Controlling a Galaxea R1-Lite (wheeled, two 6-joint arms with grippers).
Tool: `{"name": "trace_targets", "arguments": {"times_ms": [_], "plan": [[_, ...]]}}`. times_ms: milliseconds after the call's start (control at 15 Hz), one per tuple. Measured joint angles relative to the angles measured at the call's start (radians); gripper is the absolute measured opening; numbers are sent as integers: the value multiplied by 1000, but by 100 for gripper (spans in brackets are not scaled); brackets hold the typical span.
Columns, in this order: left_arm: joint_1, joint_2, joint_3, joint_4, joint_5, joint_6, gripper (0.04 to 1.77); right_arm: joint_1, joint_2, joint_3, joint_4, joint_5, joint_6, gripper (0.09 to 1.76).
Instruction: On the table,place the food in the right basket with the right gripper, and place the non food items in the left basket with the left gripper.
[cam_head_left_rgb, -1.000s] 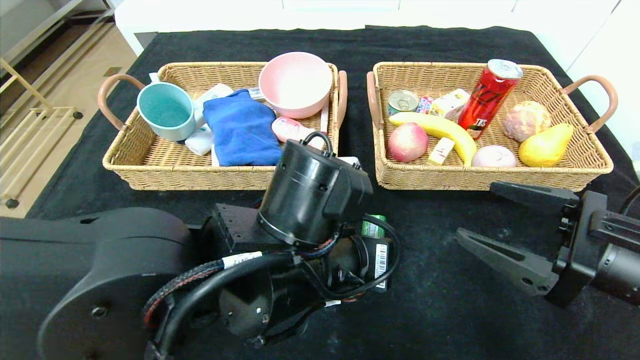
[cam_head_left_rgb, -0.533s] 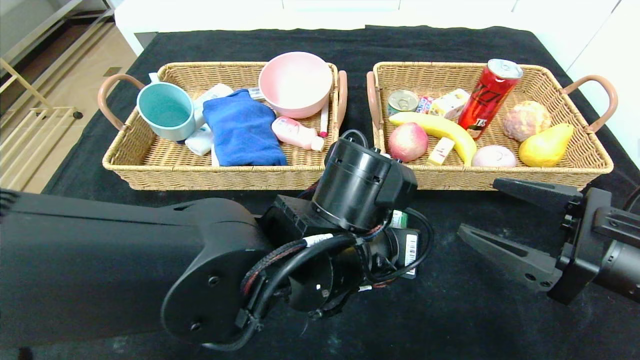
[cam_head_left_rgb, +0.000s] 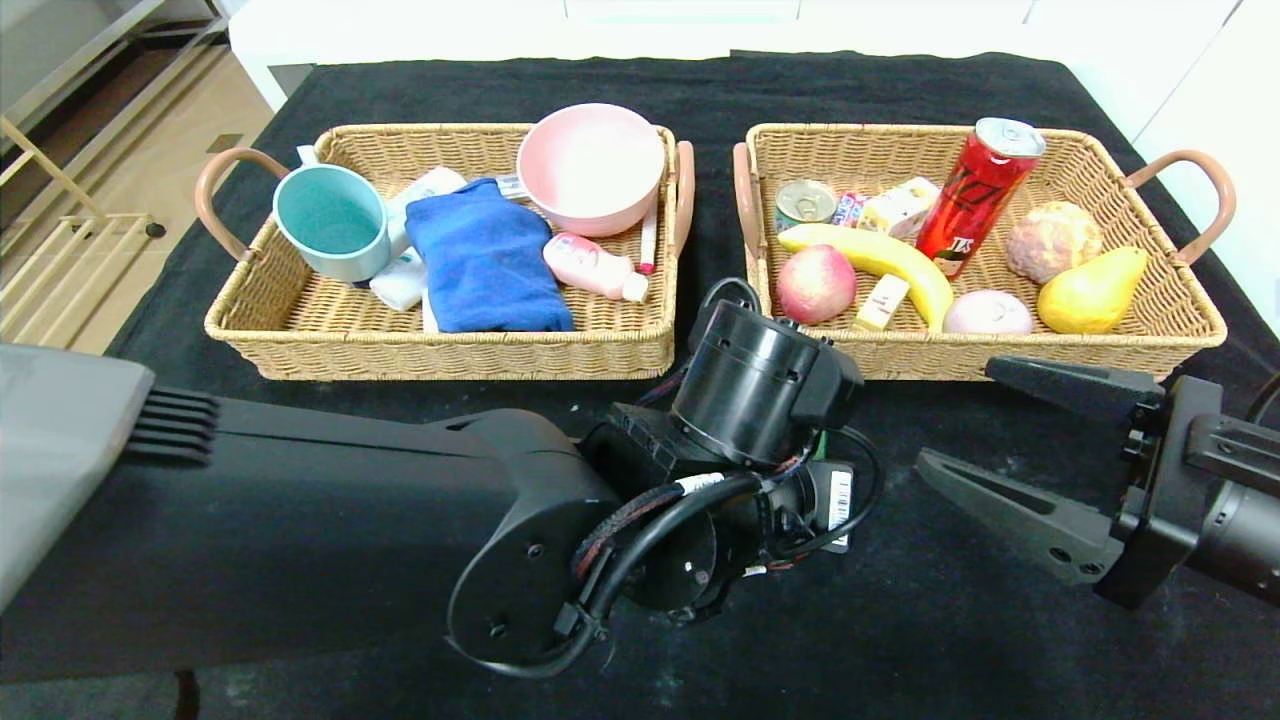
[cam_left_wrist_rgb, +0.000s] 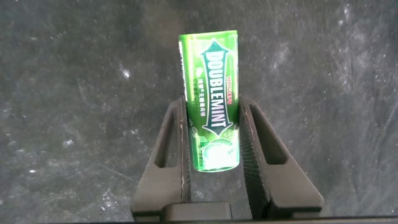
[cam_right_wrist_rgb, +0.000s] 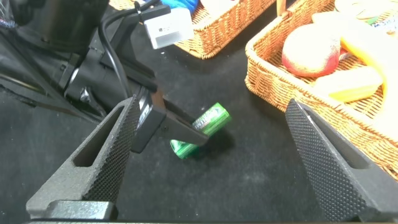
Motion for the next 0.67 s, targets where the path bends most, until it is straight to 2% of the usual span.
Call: {"name": "trace_targets", "arguments": {"times_ms": [67,200,400,667], "plan": [[1,2,-1,0,0,0,60,0,0,1,0,1,0,171],[2,3,-1,1,1,1,86,1,1,4,0,0,0,171],[0,4,1,5,1,12,113,2,1,4,0,1,0,171],[-5,-35,16,14,3,64,136,2,1,5,0,0,0,171]]}}
